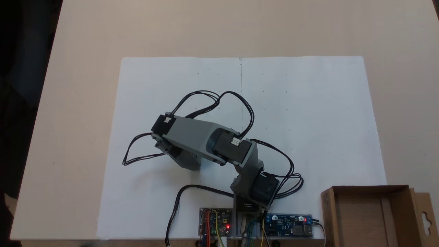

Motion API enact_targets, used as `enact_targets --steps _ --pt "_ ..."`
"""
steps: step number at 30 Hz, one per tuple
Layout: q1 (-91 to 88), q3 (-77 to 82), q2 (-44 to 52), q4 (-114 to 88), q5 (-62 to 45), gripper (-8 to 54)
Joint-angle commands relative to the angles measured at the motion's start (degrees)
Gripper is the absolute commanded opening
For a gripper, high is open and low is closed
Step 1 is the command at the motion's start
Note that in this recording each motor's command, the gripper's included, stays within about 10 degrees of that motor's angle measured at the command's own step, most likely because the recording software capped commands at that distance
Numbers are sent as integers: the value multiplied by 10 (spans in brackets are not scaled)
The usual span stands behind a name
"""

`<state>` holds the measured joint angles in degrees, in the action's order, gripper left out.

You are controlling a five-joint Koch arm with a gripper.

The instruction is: Grasp a green dice and put it in the bin.

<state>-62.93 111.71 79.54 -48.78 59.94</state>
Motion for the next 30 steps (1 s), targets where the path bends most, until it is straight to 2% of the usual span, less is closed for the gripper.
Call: enact_targets --steps 1,4,6,8,30 --pt "-2 2 18 0 37 320" --pt "-2 2 19 0 36 327" --pt "-4 2 20 1 36 372" --pt "-4 2 21 3 36 388" --pt "-19 2 39 45 36 397"
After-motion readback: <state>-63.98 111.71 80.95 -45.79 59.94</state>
